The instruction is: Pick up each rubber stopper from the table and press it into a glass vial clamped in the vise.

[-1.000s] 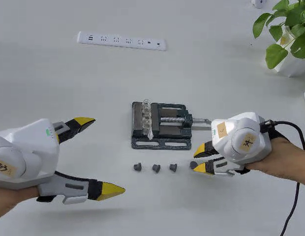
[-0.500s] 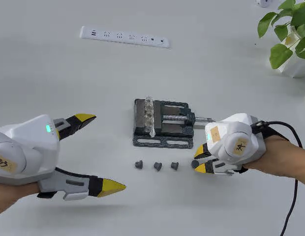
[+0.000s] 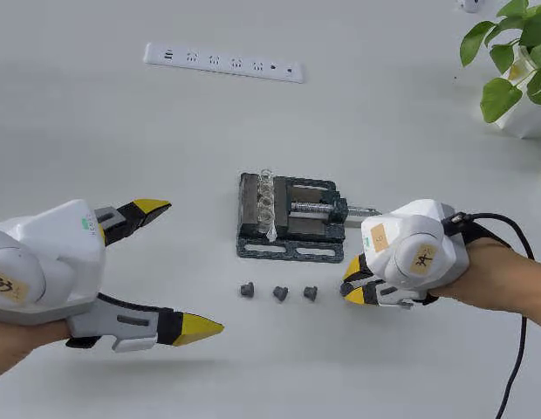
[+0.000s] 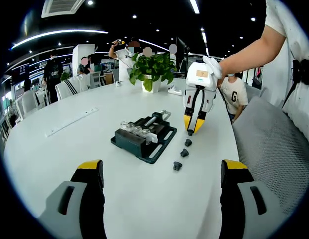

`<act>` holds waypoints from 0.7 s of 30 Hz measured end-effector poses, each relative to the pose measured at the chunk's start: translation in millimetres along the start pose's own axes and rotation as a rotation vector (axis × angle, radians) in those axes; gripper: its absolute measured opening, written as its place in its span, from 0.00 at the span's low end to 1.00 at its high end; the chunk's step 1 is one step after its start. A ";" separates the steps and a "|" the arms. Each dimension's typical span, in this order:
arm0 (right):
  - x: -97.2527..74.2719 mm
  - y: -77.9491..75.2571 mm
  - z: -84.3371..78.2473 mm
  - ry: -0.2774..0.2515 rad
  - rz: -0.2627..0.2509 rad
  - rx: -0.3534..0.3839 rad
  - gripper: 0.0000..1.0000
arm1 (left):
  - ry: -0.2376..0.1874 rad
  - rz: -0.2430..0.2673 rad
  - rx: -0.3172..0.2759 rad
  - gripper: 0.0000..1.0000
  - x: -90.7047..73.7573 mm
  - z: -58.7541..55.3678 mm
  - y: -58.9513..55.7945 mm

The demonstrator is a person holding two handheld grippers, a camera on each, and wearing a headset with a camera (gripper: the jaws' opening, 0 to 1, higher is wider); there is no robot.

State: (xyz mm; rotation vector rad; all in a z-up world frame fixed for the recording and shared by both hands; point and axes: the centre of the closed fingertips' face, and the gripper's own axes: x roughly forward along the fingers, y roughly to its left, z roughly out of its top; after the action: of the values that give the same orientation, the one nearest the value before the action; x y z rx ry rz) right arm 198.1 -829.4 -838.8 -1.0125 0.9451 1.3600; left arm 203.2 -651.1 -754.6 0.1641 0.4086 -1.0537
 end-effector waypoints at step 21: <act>0.4 -0.8 -1.1 0.004 0.001 0.021 0.07 | -0.001 -0.001 0.001 0.98 -0.2 0.6 -0.3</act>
State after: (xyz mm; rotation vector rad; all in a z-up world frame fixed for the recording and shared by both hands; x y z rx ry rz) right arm 198.9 -830.3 -839.5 -0.9990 0.9614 1.3470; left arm 203.0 -651.3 -753.9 0.1641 0.4078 -1.0551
